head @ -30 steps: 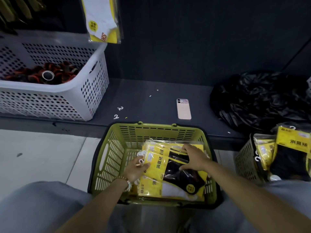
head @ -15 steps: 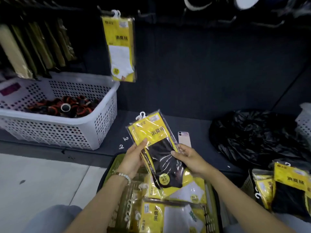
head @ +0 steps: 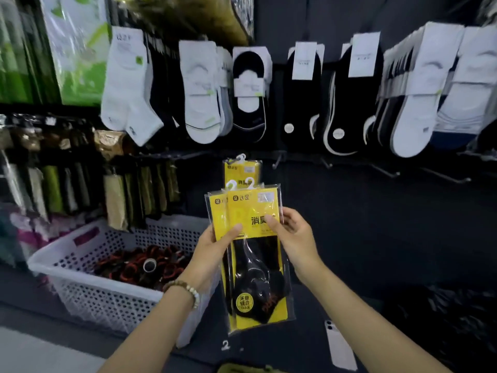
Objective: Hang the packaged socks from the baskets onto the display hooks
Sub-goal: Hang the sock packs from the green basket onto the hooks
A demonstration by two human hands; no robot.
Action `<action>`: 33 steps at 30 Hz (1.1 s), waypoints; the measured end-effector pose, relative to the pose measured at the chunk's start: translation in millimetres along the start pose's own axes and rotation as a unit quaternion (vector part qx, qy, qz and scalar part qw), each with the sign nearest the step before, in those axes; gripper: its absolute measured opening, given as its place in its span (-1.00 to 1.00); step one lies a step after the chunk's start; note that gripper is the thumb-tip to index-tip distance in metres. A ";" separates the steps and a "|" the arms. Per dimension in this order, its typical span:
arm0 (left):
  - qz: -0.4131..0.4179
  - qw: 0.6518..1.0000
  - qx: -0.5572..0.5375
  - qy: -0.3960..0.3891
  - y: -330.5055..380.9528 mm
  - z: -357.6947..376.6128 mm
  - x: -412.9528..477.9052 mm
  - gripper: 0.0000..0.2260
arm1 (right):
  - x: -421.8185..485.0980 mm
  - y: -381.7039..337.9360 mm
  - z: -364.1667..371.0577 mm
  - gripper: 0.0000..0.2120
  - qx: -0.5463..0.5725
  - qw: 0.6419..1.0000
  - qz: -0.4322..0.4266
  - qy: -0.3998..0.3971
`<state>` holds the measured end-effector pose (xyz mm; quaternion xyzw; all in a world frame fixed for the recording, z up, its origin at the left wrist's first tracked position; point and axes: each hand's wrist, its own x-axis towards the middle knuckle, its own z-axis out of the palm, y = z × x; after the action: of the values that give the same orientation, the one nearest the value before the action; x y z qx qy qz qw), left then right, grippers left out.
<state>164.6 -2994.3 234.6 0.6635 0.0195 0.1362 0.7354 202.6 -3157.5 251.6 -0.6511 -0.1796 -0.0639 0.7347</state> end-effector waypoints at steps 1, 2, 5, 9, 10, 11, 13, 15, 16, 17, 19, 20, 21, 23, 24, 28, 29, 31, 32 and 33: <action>-0.002 1.000 -0.003 0.008 5.9 -4.8 3.8 -0.55 | 4.9 -1.8 8.5 -0.77 0.009 1.000 -0.005 -0.003; -0.001 1.000 0.000 0.015 10.7 -9.3 8.2 -0.56 | 9.7 -2.7 16.3 -0.81 0.017 1.000 -0.008 -0.004; 0.004 0.999 0.025 0.027 19.6 -24.9 22.2 -0.60 | 23.2 -2.0 36.2 -0.87 0.028 1.000 0.008 0.000; -0.035 0.999 0.017 0.015 29.1 -50.7 39.3 -0.35 | 41.8 4.4 46.6 -0.84 0.038 0.999 0.034 0.006; -0.036 0.999 0.010 0.023 32.8 -59.2 43.5 -0.31 | 47.3 5.9 47.8 -0.82 0.043 0.998 0.041 0.016; -0.028 0.999 0.010 0.033 36.0 -68.0 48.0 -0.28 | 52.7 7.6 48.5 -0.80 0.043 0.997 0.051 0.029; 0.001 0.998 0.036 0.054 41.4 -84.6 57.4 -0.28 | 64.6 11.2 50.6 -0.80 0.036 0.996 0.063 0.049; 0.043 0.993 0.078 0.076 48.6 -98.3 64.5 -0.46 | 76.8 12.6 54.6 -0.87 0.016 0.997 0.057 0.053; 0.060 0.991 0.091 0.083 52.5 -102.9 66.9 -0.60 | 83.4 12.8 57.4 -0.88 0.007 0.997 0.050 0.052; 0.075 0.988 0.099 0.090 55.6 -107.0 70.1 -0.71 | 90.4 12.6 60.5 -0.89 -0.002 0.998 0.041 0.052; 0.100 0.983 0.112 0.109 60.4 -114.4 75.3 -0.83 | 104.8 13.7 67.3 -0.90 -0.027 0.998 0.021 0.050; 0.107 0.980 0.114 0.119 62.1 -117.8 77.2 -0.86 | 111.6 16.0 70.6 -0.91 -0.041 0.998 0.015 0.049; 0.112 0.979 0.111 0.127 62.8 -120.8 79.7 -0.87 | 117.6 18.9 73.9 -0.90 -0.051 0.997 0.013 0.050; 0.109 0.978 0.105 0.142 62.2 -127.1 85.5 -0.85 | 128.7 26.7 78.9 -0.89 -0.057 0.996 0.029 0.062; 0.105 0.979 0.104 0.143 61.5 -129.3 88.5 -0.81 | 134.1 31.4 80.4 -0.90 -0.055 0.995 0.037 0.070; 0.094 0.982 0.084 0.143 53.5 -134.7 102.9 -0.82 | 155.1 49.9 81.9 -0.92 -0.029 0.991 0.079 0.108; 0.093 0.983 0.082 0.139 52.2 -134.6 104.5 -0.85 | 159.2 54.6 81.6 -0.87 -0.025 0.988 0.093 0.118; 0.092 0.984 0.079 0.130 49.2 -132.5 108.1 -0.82 | 165.5 63.8 79.7 -0.76 -0.022 0.984 0.118 0.134; 0.088 0.985 0.075 0.126 47.4 -131.7 108.8 -0.80 | 167.1 67.5 78.0 -0.73 -0.025 0.980 0.129 0.147; 0.085 0.987 0.071 0.120 45.3 -130.7 109.3 -0.80 | 167.6 70.2 75.9 -0.72 -0.030 0.976 0.138 0.163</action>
<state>234.5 -2839.0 280.1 0.6924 0.0609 0.2754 0.6642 367.4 -3049.6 250.9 -0.6720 0.0363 -0.0726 0.7361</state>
